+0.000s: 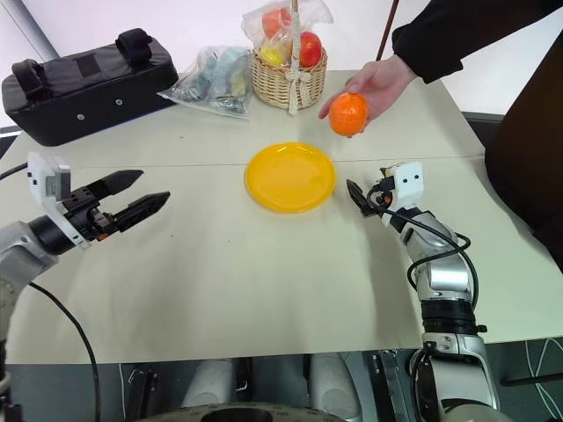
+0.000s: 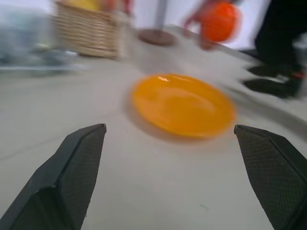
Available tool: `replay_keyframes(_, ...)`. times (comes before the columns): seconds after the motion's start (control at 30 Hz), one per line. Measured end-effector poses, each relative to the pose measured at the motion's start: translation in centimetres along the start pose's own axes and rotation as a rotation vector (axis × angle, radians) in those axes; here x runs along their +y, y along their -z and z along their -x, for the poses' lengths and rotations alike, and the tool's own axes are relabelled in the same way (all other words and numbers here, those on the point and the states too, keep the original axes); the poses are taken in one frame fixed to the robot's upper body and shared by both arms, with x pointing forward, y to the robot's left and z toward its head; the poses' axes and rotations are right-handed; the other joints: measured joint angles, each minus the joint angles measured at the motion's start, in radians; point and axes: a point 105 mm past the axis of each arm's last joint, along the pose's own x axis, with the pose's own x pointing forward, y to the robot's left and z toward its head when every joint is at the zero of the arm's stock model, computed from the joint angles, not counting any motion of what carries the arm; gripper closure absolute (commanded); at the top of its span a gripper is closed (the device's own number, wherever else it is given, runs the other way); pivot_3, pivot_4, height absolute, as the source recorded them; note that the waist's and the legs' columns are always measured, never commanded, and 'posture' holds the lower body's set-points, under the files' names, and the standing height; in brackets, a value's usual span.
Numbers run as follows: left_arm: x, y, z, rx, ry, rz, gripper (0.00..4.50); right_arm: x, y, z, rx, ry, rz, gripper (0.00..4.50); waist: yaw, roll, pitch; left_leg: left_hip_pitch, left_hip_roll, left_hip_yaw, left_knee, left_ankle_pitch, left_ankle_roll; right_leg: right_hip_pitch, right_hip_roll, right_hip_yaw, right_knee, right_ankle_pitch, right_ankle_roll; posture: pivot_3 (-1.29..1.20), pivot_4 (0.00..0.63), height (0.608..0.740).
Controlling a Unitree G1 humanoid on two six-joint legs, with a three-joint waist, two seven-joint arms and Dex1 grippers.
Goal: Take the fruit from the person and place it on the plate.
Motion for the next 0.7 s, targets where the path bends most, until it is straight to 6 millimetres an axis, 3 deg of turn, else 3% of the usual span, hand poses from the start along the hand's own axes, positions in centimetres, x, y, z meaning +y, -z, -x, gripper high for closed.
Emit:
replay_keyframes(0.13, -1.1, -0.5, 0.1, 0.061, 0.119, 0.006, 0.00, -0.4, -0.5, 0.6, 0.019, 0.000, 0.035, 0.05, 0.003, 0.000, 0.000, 0.000, 0.000, 0.000, 0.000, 0.000, 0.000, 0.000, 0.000, 0.000, 0.000, -0.001, -0.002, 0.00, 0.150, 0.740)
replay_keyframes(0.33, -0.9, -1.9, -0.5, 0.049, 0.148, -0.022, 0.00, 0.3, -4.2, 1.3, 0.004, -0.065, 0.091, 0.05, 0.005, 0.000, 0.000, 0.000, 0.000, 0.000, 0.000, 0.000, 0.000, 0.000, 0.000, 0.000, 0.000, -0.001, -0.001, 0.00, 0.150, 0.740)
replay_keyframes(0.53, -1.2, -1.7, -1.3, 0.032, 0.167, -0.007, 0.00, 1.1, -8.0, -0.3, -0.078, -0.064, 0.038, 0.05, 0.001, 0.000, 0.000, 0.000, 0.000, 0.000, 0.000, 0.000, 0.000, 0.000, 0.000, 0.000, 0.000, 0.000, 0.000, 0.00, 0.150, 0.740)
replay_keyframes(0.7, -1.1, -0.9, -1.2, 0.041, 0.150, 0.015, 0.00, 1.2, -9.1, -1.6, -0.107, -0.053, 0.004, 0.05, 0.004, 0.000, 0.000, 0.000, 0.000, 0.000, 0.000, 0.000, 0.000, 0.000, 0.000, 0.000, 0.000, 0.000, 0.000, 0.00, 0.150, 0.740)
